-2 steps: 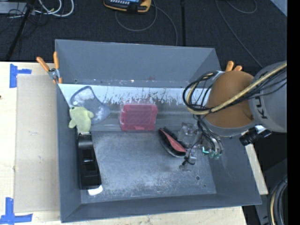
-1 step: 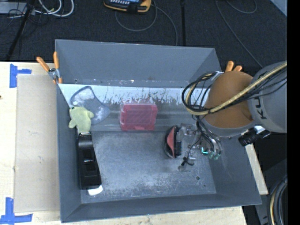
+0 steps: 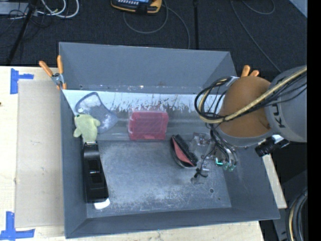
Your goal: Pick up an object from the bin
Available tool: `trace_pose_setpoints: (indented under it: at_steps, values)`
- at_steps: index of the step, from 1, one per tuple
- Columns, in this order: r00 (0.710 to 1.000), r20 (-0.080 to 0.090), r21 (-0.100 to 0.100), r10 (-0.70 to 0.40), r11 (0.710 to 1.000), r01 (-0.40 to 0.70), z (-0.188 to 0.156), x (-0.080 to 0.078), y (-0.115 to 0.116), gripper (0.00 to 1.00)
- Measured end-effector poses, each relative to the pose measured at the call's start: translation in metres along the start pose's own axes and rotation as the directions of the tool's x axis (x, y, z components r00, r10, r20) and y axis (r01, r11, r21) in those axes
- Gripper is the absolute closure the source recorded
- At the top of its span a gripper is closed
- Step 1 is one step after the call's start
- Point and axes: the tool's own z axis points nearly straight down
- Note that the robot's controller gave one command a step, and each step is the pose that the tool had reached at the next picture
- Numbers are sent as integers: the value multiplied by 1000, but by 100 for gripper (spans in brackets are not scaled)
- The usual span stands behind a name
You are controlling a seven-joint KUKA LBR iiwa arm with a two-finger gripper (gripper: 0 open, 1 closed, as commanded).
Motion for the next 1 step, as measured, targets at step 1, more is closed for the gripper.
trace_pose_setpoints:
  at_steps: [1]
  values:
    - [1000, 0, 0, 0, 1000, 0, 0, 0, 0, 0]
